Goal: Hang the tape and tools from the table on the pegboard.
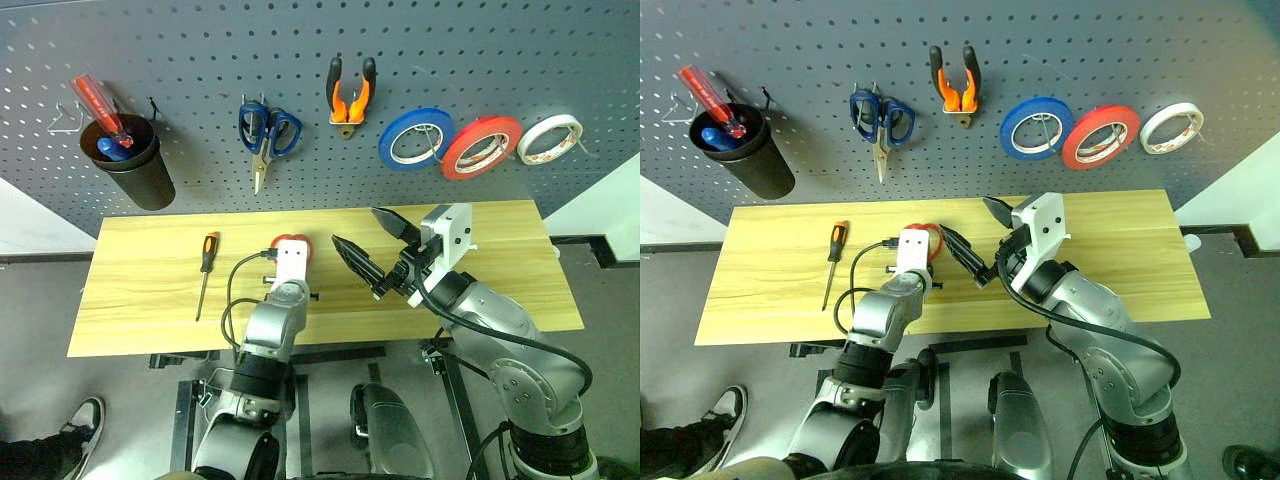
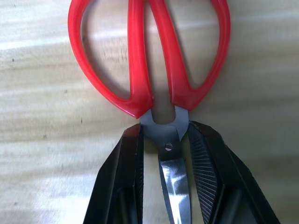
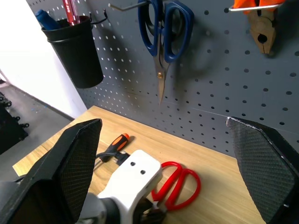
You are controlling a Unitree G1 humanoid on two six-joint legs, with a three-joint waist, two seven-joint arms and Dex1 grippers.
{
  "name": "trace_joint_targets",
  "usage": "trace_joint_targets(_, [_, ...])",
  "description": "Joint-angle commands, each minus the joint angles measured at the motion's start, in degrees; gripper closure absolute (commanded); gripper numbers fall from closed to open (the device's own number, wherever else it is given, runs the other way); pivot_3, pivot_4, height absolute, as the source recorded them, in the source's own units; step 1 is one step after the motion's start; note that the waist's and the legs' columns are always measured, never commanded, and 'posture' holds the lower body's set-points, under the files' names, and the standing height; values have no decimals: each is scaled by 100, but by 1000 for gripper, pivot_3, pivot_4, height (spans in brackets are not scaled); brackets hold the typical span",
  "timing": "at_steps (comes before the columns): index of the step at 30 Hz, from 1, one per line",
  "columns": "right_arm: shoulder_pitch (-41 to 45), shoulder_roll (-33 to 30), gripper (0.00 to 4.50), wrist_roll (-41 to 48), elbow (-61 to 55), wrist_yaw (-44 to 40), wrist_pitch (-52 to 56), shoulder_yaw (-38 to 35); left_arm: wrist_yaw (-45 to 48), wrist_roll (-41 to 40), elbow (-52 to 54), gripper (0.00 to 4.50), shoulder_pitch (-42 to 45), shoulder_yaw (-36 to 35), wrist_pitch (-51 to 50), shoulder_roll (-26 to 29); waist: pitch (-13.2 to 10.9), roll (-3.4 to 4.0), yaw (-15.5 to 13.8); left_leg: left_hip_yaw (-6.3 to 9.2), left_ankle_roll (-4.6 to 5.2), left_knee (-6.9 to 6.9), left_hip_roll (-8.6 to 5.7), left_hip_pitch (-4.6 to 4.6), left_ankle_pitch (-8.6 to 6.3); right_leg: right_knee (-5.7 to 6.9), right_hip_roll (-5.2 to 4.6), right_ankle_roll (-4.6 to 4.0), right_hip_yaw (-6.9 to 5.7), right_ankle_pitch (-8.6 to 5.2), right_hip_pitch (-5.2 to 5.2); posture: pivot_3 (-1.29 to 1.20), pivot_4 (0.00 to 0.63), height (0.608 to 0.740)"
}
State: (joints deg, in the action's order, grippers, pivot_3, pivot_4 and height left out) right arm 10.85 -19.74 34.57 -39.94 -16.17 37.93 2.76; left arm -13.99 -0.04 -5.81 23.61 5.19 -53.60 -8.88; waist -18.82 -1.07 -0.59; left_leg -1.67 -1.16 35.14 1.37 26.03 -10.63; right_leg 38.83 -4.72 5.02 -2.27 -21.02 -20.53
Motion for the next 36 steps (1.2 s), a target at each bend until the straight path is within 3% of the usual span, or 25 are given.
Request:
trace_joint_targets(1, [-42,-58,0,-23,-184,-54,-84,-63,325,95,420,3457,-296,315,-472,262,0,1,2,0,-5,-5,0,3,2,-9,1,0,-1,0,-1,-13,343,714])
trace_joint_targets(9, [-216,-407,0,359,-286,-425,-15,-499,903,357,1716,3457,-347,1114,-377,1000,-8,-8,-15,3,-32,-7,-7,47,18,-37,-2,1,-11,1,-26,-21,322,714])
trace_joint_targets(17, [-586,-786,0,1220,-437,-941,-36,-1124,1070,667,2044,3457,-411,1440,424,1195,-7,-8,-6,3,-30,-8,-9,46,18,-45,-4,2,-15,1,-21,-20,304,714])
trace_joint_targets(29, [-756,-1001,0,1302,-435,-1048,-209,-1269,1034,1663,2377,3457,-854,2037,3938,1908,-7,-8,-12,3,-27,-4,-9,46,19,-44,-5,4,-18,2,-18,-13,286,714])
trace_joint_targets(36, [-992,-1029,0,1574,-546,-1180,-407,-1537,734,2097,2455,3457,-1125,1830,5585,2014,-5,-8,-22,4,-26,-1,-10,46,19,-41,-5,5,-23,3,-17,-11,282,714])
